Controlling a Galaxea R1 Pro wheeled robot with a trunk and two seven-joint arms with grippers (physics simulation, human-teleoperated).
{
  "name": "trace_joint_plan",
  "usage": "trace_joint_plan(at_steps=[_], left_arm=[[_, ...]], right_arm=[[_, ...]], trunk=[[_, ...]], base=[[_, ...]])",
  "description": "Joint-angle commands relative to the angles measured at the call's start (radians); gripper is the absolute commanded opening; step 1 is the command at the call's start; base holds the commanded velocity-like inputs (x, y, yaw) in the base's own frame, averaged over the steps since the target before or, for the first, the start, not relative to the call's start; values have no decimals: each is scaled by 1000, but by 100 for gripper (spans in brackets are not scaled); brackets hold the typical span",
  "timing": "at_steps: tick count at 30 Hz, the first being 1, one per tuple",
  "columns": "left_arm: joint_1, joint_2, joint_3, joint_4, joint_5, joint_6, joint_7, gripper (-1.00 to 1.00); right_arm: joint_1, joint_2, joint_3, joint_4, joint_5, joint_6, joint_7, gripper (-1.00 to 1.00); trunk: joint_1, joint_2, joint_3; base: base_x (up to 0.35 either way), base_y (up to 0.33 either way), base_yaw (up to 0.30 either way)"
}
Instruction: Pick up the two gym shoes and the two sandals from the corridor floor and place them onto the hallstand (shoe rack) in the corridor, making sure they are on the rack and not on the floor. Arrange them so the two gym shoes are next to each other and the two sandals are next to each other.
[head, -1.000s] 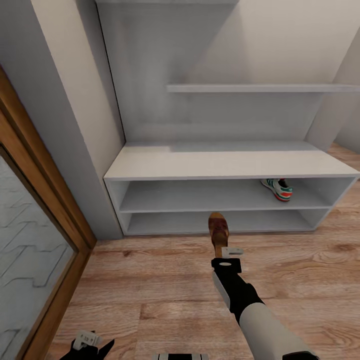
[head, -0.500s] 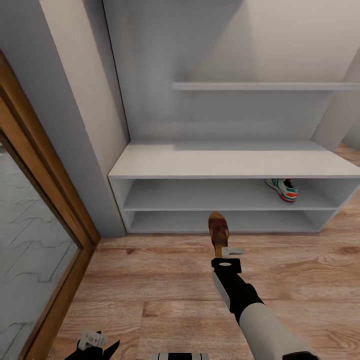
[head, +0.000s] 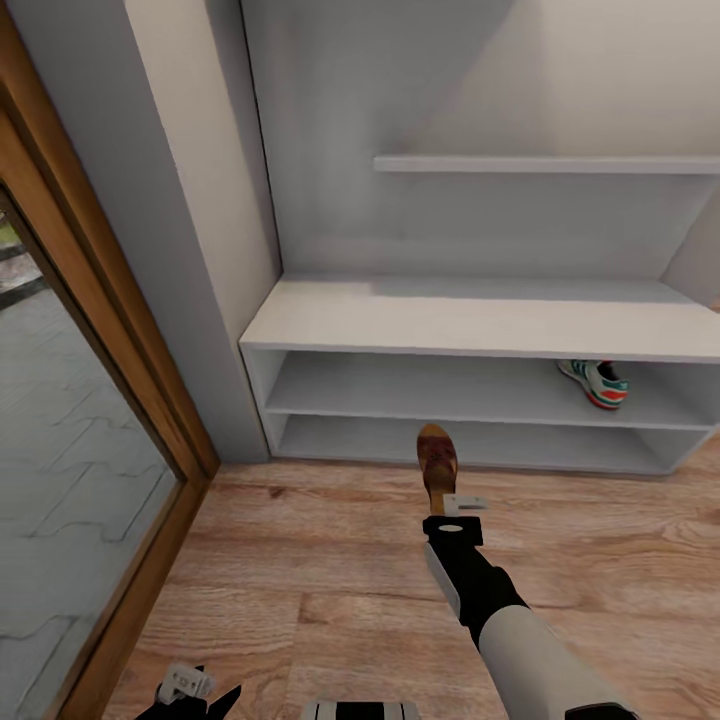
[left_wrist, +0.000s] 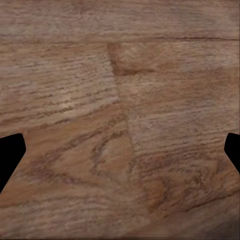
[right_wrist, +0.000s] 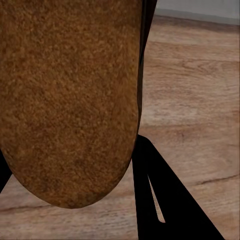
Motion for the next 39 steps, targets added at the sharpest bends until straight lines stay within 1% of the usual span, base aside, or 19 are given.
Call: trace_joint_plan(at_steps=[1,13,15,19,25,39], left_arm=[[-1,0,1,1,6,0,-6,100],[-1,-4,1,2,6,-1,-6,100],[3,-9,-10,8,-2,-4,-1,100],[4,-9,-2,9,1,-4,-1,100],[4,-9,1,9,1,-5,-1,100],[4,-11,1,9,0,-4,-1,100]], right_arm=[[0,0,2,-2,1,7,-8,-100],[-1,0,1,-5,2,8,-8,-100],[1,0,0,7,1,5,-6,-100],[1,0,0,27,1,7,-5,-100],[1,0,-3,26,-2,12,-5,-100],[-6,0,-4,-51,-4,107,-6,-100]], trunk=[[0,0,-2],[0,0,-5],[0,0,-5],[0,0,-5],[0,0,-5],[0,0,-5]], base=[[0,0,96],[0,0,28],[0,0,0],[0,0,0],[0,0,0],[0,0,0]])
